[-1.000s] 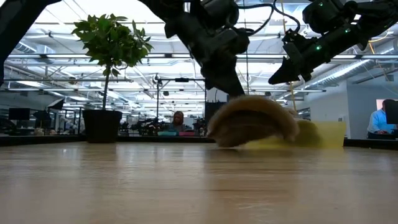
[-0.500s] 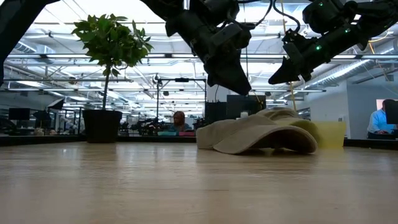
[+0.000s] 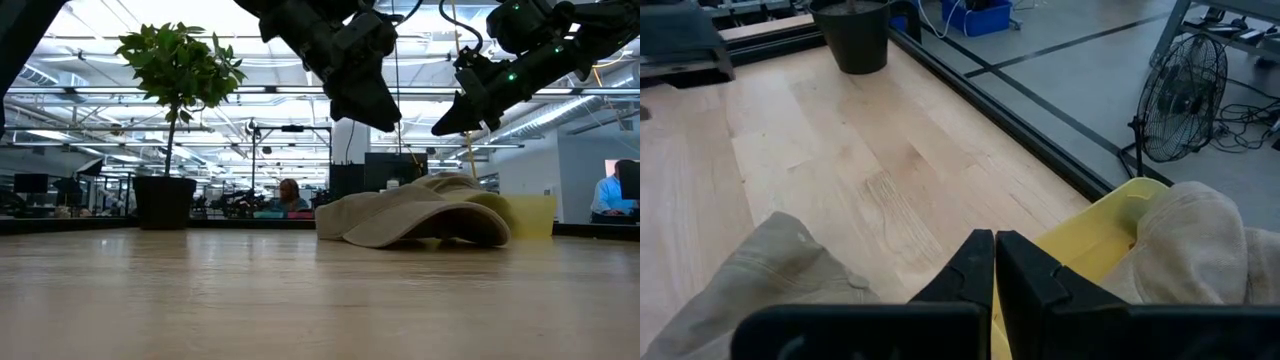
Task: Pick & Place hat
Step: Put the brown cap into the yellow bin
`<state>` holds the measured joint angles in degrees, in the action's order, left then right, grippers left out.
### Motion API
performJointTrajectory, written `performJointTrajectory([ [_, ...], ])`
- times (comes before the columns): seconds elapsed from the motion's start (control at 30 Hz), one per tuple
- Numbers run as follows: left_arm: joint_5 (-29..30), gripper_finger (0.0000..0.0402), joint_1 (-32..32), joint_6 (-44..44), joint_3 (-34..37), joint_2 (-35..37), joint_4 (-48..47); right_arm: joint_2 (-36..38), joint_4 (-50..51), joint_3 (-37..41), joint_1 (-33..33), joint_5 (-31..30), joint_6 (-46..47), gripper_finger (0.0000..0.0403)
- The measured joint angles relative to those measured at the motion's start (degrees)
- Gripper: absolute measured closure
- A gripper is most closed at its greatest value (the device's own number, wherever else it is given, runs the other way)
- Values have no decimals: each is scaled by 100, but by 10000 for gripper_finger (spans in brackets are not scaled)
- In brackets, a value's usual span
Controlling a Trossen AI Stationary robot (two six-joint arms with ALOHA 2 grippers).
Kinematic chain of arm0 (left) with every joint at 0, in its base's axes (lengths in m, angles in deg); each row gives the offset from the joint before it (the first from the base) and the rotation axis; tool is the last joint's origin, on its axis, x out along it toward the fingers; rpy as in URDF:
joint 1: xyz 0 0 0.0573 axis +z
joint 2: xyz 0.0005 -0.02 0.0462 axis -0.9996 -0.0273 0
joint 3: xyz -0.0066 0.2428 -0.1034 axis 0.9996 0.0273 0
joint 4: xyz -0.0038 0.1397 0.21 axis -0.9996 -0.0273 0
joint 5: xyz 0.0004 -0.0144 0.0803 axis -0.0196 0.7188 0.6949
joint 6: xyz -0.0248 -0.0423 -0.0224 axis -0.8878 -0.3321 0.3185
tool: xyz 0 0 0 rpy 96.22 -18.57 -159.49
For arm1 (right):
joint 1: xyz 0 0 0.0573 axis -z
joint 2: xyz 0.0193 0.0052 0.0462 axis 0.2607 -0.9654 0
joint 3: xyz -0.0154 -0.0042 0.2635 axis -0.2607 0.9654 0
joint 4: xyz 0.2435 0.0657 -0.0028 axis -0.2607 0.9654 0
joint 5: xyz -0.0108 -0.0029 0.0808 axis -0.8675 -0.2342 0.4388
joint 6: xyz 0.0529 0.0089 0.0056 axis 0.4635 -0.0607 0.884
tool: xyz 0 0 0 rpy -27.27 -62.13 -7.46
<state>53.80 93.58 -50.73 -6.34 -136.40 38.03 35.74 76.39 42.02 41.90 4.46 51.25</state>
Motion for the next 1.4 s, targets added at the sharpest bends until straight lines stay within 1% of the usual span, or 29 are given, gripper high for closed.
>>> performJointTrajectory([
  [0.3,-4,309,-72,247,7,93,-101,0,2,0,0,1,-1,399],
  [0.47,-2,338,-61,332,265,212,-75,0,2,0,0,0,-1,399],
  [0.57,-16,354,-39,325,682,417,-28,0,2,0,0,1,-2,399],
  [0.7,-41,370,-9,199,1547,797,830,-2,-26,0,0,-1,-2,399],
  [0.9,-60,378,105,-136,2508,1666,2009,-2,-7,0,0,0,-2,399],
  [1.03,-69,378,57,-290,2970,2202,2601,0,0,-2,2,-1,0,399],
  [1.13,-79,378,-26,-322,3163,2505,2755,0,2,-2,0,0,-2,399],
  [1.2,-76,378,-91,-320,3284,2684,2664,1,4,-2,0,0,0,399],
  [1.4,-32,378,-240,-317,3338,2828,2683,2,0,-2,0,-1,0,399],
])
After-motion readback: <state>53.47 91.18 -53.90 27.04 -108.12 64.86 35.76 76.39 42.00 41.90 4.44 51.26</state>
